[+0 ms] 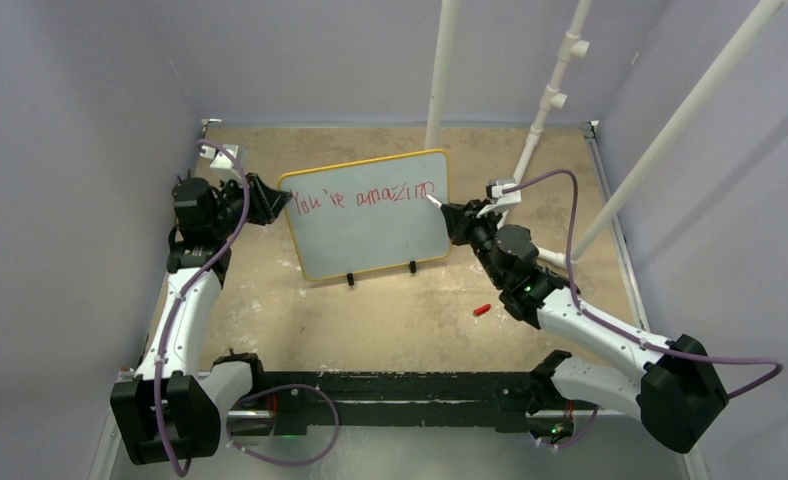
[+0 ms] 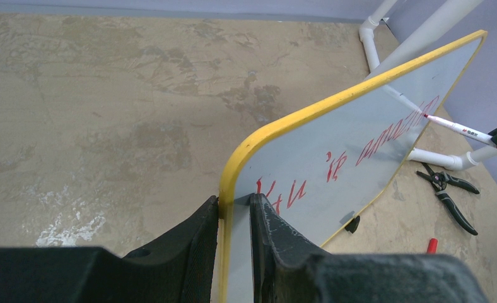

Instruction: Write a sentence on the whiteboard

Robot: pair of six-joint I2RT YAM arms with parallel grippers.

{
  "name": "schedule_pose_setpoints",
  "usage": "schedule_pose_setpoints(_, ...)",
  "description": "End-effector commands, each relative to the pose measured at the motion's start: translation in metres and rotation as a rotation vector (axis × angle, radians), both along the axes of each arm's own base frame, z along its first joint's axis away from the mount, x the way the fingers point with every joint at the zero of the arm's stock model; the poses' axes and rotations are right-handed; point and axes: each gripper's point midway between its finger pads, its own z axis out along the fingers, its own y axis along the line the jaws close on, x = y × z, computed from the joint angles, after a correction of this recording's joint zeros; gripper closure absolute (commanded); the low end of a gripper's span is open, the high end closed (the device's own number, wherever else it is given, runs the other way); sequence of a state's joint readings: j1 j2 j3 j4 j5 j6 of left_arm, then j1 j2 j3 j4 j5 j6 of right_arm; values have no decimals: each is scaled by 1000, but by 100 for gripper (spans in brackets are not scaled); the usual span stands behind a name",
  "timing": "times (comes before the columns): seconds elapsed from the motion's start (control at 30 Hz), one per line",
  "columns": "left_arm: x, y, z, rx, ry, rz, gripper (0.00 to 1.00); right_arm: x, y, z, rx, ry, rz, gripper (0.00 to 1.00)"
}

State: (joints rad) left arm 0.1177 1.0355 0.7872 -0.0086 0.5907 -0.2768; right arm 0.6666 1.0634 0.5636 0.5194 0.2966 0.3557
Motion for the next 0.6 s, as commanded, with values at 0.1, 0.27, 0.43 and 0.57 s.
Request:
schedule_pose_setpoints(0.1,1,1,7,11,-40,-9,76,3,-11,11,-5,-23,-52,100)
schedule_pose_setpoints(0.27,1,0,6,11,-38,-10,76,8,-14,34,0,-77,-81,100)
schedule_pose_setpoints(0.43,1,0,6,11,-39,-10,76,11,-15,51,7,-118,-92,100)
schedule_pose_setpoints(0.57,1,0,6,11,-38,-9,76,13,-13,58,4,-131,-91,100)
